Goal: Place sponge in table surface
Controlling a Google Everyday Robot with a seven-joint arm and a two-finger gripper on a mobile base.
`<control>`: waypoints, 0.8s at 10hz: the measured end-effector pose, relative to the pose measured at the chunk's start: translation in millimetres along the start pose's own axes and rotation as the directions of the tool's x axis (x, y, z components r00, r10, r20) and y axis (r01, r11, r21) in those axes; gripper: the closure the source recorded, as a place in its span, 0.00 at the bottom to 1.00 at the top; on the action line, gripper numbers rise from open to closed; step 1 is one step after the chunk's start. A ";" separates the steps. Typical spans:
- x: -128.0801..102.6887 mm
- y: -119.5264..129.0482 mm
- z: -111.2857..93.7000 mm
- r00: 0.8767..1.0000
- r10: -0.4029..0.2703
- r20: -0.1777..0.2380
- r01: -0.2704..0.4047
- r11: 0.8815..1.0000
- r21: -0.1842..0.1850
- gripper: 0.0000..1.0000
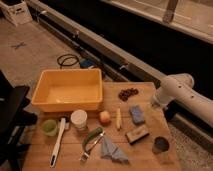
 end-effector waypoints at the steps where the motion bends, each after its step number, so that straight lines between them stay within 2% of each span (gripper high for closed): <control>1: 0.1 4.5 9.3 1.000 0.004 -0.011 -0.004 1.000 -0.010 0.24; 6: -6.7 13.0 32.5 0.999 0.021 -0.036 -0.022 0.999 -0.038 0.24; 8: -12.0 17.5 43.8 0.999 0.023 -0.024 -0.025 0.996 -0.084 0.24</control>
